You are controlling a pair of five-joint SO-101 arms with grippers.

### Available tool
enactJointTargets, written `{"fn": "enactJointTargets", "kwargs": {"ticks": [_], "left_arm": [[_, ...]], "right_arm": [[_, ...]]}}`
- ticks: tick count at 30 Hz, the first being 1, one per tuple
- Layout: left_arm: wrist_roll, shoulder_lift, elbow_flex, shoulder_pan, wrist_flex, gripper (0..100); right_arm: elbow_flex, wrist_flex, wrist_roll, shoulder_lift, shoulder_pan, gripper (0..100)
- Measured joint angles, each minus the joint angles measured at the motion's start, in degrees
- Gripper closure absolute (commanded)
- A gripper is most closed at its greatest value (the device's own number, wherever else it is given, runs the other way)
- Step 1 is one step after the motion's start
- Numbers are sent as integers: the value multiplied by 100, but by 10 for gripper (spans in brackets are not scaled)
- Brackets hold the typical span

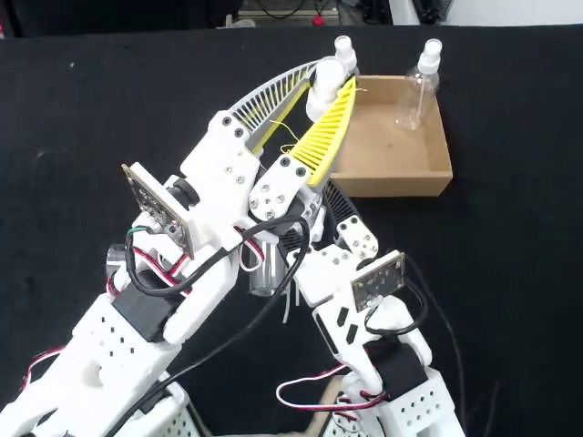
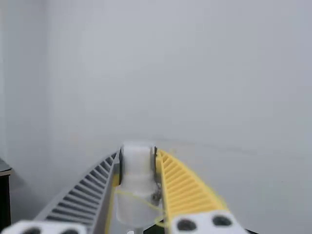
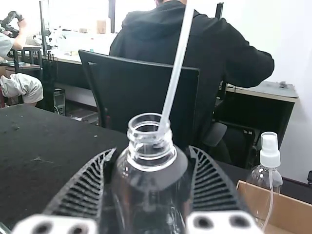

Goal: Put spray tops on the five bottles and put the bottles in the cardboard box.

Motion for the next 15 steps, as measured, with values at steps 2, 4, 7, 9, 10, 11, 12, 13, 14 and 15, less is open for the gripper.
{"fn": "enactJointTargets", "kwargs": {"ticks": [2, 4, 7, 9, 10, 11, 12, 13, 14, 15], "left_arm": [[0, 0, 0, -62, 0, 968], [0, -79, 105, -141, 0, 968], [0, -440, 440, -123, 53, 968], [0, -774, 747, -114, 62, 968], [0, -914, 879, -141, 62, 968], [0, -1046, 1029, -167, 62, 968], [0, -1178, 1187, -185, 62, 968], [0, -1266, 1336, -193, 62, 968], [0, -1327, 1468, -202, 62, 966], [0, -1363, 1582, -246, 62, 964]], "right_arm": [[0, 0, 0, 0, 0, 917], [0, 0, 0, 0, 0, 917], [0, 0, 0, 0, 0, 917], [0, 0, 0, 0, 0, 917], [0, 0, 0, 0, 0, 917], [0, 0, 0, 0, 0, 917], [0, 0, 0, 0, 0, 917], [0, 0, 0, 0, -9, 917], [0, 0, 0, 0, -9, 917], [0, 0, 0, 0, -9, 917]]}}
